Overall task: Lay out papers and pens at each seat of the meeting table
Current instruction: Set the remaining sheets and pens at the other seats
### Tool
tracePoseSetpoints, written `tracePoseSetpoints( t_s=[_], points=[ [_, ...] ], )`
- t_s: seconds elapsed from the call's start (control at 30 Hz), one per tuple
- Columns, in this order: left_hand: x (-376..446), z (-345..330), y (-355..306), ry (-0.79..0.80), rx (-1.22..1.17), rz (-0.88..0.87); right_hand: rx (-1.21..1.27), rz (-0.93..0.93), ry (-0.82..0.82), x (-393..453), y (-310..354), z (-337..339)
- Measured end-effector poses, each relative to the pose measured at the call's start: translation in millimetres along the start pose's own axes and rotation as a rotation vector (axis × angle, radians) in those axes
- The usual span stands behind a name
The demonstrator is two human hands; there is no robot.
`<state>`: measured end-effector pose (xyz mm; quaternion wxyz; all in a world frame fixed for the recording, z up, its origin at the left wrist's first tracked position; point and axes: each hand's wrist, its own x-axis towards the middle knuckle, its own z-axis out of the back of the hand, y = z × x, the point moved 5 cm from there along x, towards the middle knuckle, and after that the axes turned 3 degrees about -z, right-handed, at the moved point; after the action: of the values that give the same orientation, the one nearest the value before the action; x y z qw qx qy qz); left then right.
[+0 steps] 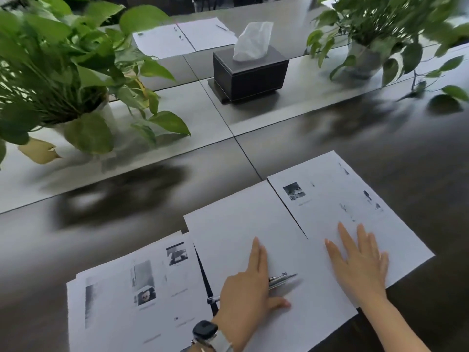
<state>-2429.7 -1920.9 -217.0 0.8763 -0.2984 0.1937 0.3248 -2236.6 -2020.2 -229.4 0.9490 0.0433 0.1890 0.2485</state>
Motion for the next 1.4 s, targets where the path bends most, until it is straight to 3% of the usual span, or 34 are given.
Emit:
tracePoseSetpoints(
  t_s=[0.63,0.8,0.87,0.9,0.97,1.07,1.13,1.4],
  points=[
    [9.0,6.4,-12.3,0.007,0.016,-0.011,0.007,0.016,-0.012,17.5,-14.1,0.6],
    [3.8,10.3,-13.7,-0.045,0.003,-0.028,0.153,0.108,-0.209,-0.6,2.4,19.5],
    [-4.5,15.3,-14.0,-0.166,-0.140,-0.043,0.404,0.128,-0.199,-26.0,19.7,29.5],
    [-10.5,20.1,-13.6,-0.259,-0.298,-0.057,0.577,0.112,-0.117,-43.2,31.2,29.1],
    [-22.6,26.4,-6.8,-0.410,-0.794,-0.026,0.897,0.070,0.118,-79.6,57.0,14.8],
    [-38.1,21.3,8.9,-0.440,-1.433,0.135,1.133,-0.005,0.461,-125.9,89.4,-19.8],
    [-49.5,17.5,20.5,-0.454,-1.571,0.192,1.151,-0.029,0.576,-147.1,104.1,-34.0],
    [-93.2,4.0,55.9,-0.435,-1.623,0.294,0.972,0.027,0.541,-184.3,129.3,-51.4]
  ],
)
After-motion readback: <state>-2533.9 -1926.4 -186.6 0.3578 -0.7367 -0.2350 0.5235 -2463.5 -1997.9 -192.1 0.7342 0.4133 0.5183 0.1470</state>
